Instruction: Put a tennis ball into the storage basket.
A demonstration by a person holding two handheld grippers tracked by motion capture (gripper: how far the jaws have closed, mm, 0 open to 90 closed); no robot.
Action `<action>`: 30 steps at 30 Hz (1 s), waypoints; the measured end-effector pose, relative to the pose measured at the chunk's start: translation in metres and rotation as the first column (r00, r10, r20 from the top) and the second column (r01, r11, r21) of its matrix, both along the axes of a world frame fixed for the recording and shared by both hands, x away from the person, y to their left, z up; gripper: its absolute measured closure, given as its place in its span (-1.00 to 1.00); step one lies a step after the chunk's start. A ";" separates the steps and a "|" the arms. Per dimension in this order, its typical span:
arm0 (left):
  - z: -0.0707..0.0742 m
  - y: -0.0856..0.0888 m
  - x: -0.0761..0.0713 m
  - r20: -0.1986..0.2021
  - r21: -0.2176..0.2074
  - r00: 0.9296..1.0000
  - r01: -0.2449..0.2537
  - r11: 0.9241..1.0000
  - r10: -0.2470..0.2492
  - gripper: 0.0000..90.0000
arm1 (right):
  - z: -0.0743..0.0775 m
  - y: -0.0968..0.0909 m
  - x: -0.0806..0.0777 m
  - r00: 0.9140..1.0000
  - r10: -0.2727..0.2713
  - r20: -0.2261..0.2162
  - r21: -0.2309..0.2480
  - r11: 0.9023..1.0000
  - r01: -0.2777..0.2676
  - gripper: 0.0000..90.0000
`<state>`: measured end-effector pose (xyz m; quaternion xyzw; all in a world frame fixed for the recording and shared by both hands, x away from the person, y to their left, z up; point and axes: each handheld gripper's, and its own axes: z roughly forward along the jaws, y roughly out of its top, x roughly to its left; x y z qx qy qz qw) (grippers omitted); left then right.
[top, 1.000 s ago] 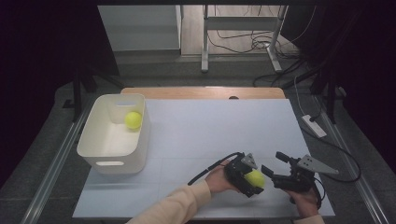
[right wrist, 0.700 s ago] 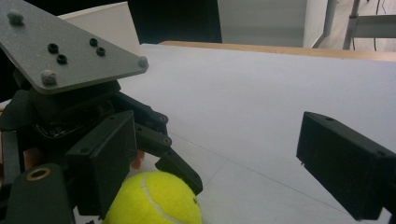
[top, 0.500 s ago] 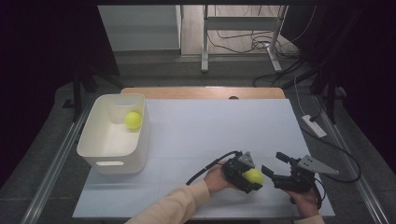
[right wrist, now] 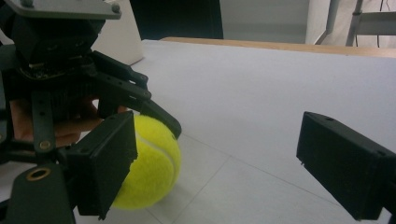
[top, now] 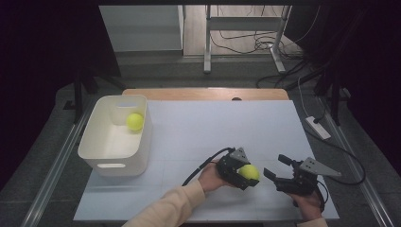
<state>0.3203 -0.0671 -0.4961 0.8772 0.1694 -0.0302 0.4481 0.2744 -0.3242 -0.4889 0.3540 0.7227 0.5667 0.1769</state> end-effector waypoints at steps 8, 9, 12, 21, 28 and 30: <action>0.007 0.016 0.000 0.017 -0.022 0.999 -0.035 0.999 0.036 -0.39 | 0.000 0.002 -0.001 1.000 0.002 -0.002 -0.002 1.000 -0.002 -0.73; 0.008 0.018 0.001 0.018 -0.027 0.999 -0.041 0.999 0.042 -0.39 | 0.000 0.002 -0.001 1.000 0.003 -0.002 -0.001 1.000 -0.003 -0.73; 0.010 0.023 0.001 0.012 -0.033 0.998 -0.055 0.998 0.055 -0.39 | 0.000 0.002 -0.001 1.000 0.004 -0.003 -0.002 1.000 -0.004 -0.73; 0.020 0.037 0.002 0.019 -0.054 0.997 -0.075 0.996 0.076 -0.39 | -0.001 0.003 -0.001 1.000 0.005 -0.004 -0.004 1.000 -0.005 -0.73; 0.027 0.046 0.003 0.025 -0.073 0.994 -0.101 0.992 0.103 -0.39 | -0.001 0.004 -0.001 1.000 0.006 -0.005 -0.005 1.000 -0.006 -0.73; 0.030 0.048 0.004 0.030 -0.078 0.994 -0.106 0.991 0.108 -0.39 | -0.001 0.004 -0.001 1.000 0.006 -0.006 -0.004 1.000 -0.006 -0.73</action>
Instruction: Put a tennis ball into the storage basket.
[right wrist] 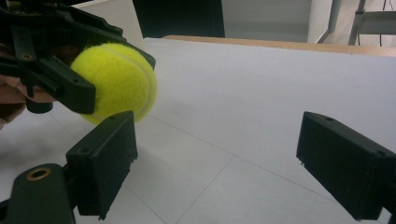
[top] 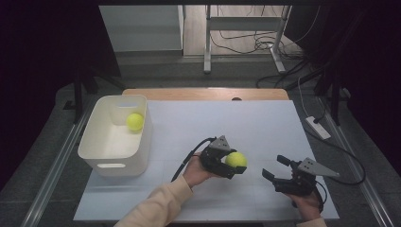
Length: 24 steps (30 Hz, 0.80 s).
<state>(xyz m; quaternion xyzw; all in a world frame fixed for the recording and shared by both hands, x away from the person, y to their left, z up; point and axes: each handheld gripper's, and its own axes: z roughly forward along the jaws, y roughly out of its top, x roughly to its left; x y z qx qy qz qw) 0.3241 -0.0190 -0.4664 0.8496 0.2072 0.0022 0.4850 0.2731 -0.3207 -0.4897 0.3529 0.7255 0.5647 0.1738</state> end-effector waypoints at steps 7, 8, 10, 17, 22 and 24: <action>0.009 0.009 0.001 0.017 -0.016 1.000 -0.020 1.000 0.021 -0.39 | 0.000 0.000 0.000 1.000 0.002 0.001 -0.003 1.000 -0.002 -0.73; 0.010 0.010 0.001 0.019 -0.019 1.000 -0.023 1.000 0.024 -0.39 | 0.000 0.000 0.000 1.000 0.002 -0.001 -0.004 1.000 -0.002 -0.73; 0.013 0.013 0.001 0.023 -0.022 0.999 -0.029 0.999 0.030 -0.39 | 0.000 0.000 0.000 1.000 0.003 0.000 -0.005 1.000 -0.003 -0.73; 0.024 0.024 0.003 0.008 -0.078 0.999 -0.034 0.996 0.035 -0.39 | -0.001 0.001 0.000 1.000 0.005 -0.002 -0.007 1.000 -0.005 -0.73; 0.031 0.031 0.005 0.023 -0.080 0.998 -0.050 0.996 0.052 -0.39 | -0.001 0.001 0.000 1.000 0.007 -0.001 -0.009 1.000 -0.007 -0.73; 0.034 0.036 0.006 0.029 -0.083 0.997 -0.063 0.995 0.066 -0.39 | -0.001 0.001 0.000 1.000 0.006 -0.003 -0.009 1.000 -0.006 -0.73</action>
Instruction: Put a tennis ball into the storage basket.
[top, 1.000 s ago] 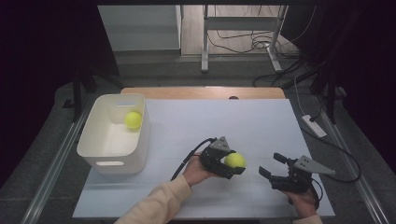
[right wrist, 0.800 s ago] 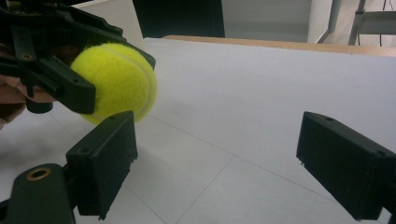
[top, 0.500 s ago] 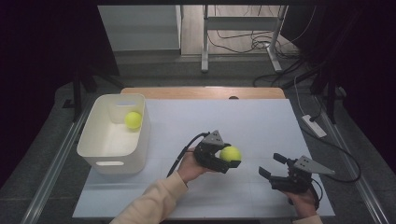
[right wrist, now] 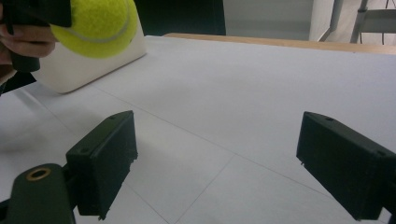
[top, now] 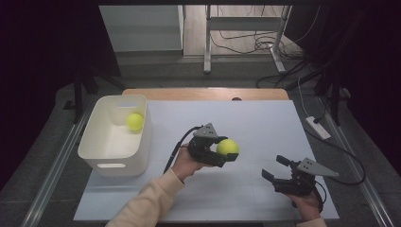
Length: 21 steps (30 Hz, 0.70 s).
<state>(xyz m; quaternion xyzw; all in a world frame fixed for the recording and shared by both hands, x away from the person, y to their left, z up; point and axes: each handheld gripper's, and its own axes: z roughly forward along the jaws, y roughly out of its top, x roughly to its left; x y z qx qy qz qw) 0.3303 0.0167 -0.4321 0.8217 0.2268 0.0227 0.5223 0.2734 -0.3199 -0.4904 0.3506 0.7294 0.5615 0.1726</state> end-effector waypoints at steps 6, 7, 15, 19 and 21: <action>0.003 0.006 0.000 0.009 -0.002 1.000 -0.011 1.000 0.011 -0.39 | 0.000 0.000 0.000 1.000 -0.001 0.000 0.001 1.000 0.001 -0.73; 0.004 0.008 0.000 0.013 -0.004 1.000 -0.015 1.000 0.015 -0.39 | 0.000 0.000 0.000 1.000 -0.001 -0.001 0.000 1.000 0.001 -0.73; 0.011 0.016 0.000 0.018 -0.026 0.999 -0.036 0.999 0.037 -0.39 | 0.000 0.000 0.000 1.000 -0.002 -0.002 -0.001 1.000 0.002 -0.73; 0.016 0.020 0.000 0.028 -0.031 0.998 -0.050 0.998 0.050 -0.39 | 0.000 0.000 0.001 1.000 -0.003 0.001 -0.002 1.000 0.003 -0.73; 0.017 0.021 0.000 0.032 -0.033 0.998 -0.053 0.998 0.054 -0.39 | 0.000 0.000 0.001 1.000 -0.003 0.002 -0.001 1.000 0.003 -0.73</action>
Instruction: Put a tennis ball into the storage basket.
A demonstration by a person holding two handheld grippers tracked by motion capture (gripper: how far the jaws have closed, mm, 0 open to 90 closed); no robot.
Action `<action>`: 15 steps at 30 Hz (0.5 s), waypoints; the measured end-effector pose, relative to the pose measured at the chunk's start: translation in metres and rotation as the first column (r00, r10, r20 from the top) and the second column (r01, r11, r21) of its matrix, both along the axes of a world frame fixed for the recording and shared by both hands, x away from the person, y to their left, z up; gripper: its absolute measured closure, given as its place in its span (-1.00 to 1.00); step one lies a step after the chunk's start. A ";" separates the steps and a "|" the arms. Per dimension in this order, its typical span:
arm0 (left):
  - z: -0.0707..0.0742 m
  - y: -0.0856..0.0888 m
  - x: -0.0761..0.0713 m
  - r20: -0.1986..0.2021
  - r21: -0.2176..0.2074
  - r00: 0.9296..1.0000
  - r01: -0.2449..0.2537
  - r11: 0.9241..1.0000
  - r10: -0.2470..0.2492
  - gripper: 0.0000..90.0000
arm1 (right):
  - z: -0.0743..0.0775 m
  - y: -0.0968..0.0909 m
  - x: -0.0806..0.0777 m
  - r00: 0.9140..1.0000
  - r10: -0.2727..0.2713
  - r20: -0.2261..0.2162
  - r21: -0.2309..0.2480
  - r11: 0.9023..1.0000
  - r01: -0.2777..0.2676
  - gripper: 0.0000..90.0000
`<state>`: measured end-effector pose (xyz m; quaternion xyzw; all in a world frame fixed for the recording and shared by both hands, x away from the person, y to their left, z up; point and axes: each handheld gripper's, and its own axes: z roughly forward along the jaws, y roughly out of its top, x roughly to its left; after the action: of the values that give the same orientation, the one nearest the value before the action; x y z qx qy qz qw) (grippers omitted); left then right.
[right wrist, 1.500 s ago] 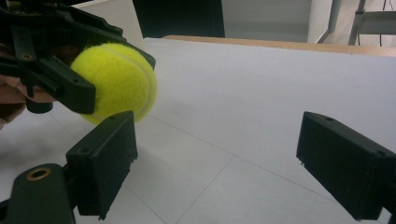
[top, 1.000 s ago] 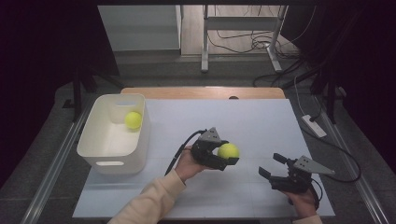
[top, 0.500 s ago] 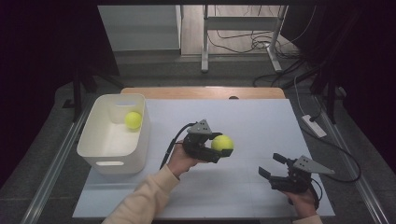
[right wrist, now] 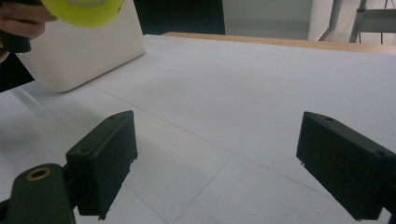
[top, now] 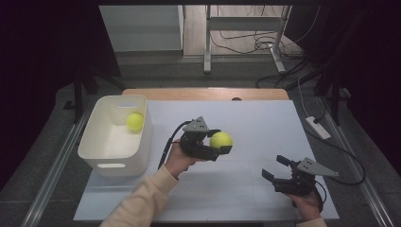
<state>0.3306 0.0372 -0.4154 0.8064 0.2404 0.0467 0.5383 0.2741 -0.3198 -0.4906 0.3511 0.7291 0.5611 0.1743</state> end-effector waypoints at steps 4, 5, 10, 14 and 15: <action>0.006 0.006 0.000 0.011 -0.011 1.000 -0.021 1.000 0.021 -0.39 | 0.000 0.000 0.000 1.000 0.000 0.000 -0.001 1.000 0.000 -0.73; 0.007 0.008 0.000 0.012 -0.015 1.000 -0.028 0.999 0.028 -0.39 | 0.000 0.000 0.000 1.000 0.000 0.000 -0.001 1.000 0.000 -0.73; 0.012 0.016 0.001 0.024 -0.023 0.998 -0.055 0.998 0.056 -0.39 | 0.000 0.001 0.000 1.000 0.000 -0.001 0.000 1.000 0.000 -0.73; 0.016 0.021 0.001 0.034 -0.024 0.997 -0.064 0.998 0.065 -0.39 | 0.000 0.001 0.000 1.000 0.000 -0.001 -0.002 1.000 0.000 -0.73; 0.017 0.022 0.001 0.037 -0.030 0.997 -0.071 0.997 0.072 -0.39 | 0.000 0.001 0.000 1.000 0.000 0.000 -0.002 1.000 0.000 -0.73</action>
<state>0.3314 0.0597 -0.3980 0.7884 0.2593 0.0779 0.5523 0.2741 -0.3187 -0.4905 0.3508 0.7297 0.5603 0.1745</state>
